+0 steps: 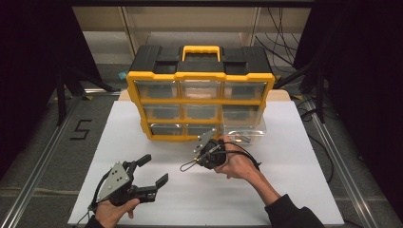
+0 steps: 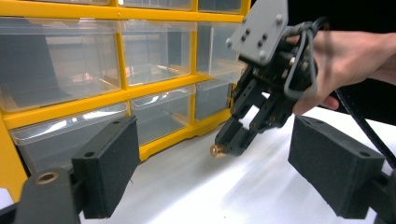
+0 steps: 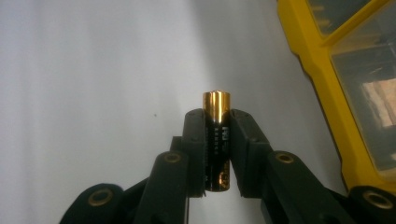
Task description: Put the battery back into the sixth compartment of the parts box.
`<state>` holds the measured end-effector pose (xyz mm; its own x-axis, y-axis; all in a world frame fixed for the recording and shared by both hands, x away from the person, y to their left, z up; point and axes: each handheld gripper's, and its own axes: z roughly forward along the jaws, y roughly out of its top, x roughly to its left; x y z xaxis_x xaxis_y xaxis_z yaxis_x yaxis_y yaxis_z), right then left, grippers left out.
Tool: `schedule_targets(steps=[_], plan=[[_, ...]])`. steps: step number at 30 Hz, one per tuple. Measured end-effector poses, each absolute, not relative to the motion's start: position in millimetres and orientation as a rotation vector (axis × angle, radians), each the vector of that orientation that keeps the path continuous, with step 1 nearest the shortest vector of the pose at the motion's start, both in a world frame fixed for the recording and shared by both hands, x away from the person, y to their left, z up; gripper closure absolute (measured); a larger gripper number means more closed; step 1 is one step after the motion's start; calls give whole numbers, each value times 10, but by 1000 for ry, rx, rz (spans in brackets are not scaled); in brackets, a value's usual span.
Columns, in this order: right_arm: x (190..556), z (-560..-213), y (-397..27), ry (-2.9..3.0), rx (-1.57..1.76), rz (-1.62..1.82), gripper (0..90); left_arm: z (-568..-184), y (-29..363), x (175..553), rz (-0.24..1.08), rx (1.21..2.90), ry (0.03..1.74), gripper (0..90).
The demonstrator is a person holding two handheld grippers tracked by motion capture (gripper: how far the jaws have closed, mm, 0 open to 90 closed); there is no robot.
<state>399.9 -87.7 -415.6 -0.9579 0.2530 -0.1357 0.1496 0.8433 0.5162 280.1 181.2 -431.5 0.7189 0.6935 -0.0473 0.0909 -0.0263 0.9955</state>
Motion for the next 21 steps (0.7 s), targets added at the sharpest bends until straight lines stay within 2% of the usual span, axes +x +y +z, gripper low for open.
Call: schedule_targets(steps=[14, 21], plan=[[3751, -4014, -803, 2813, 270, 778, 768, -4315, 1809, 2799, 542, 1545, 661, 156], [3647, -3661, -885, 2729, 272, 901, 767, -4317, 1807, 2797, 542, 1548, 663, 156]])
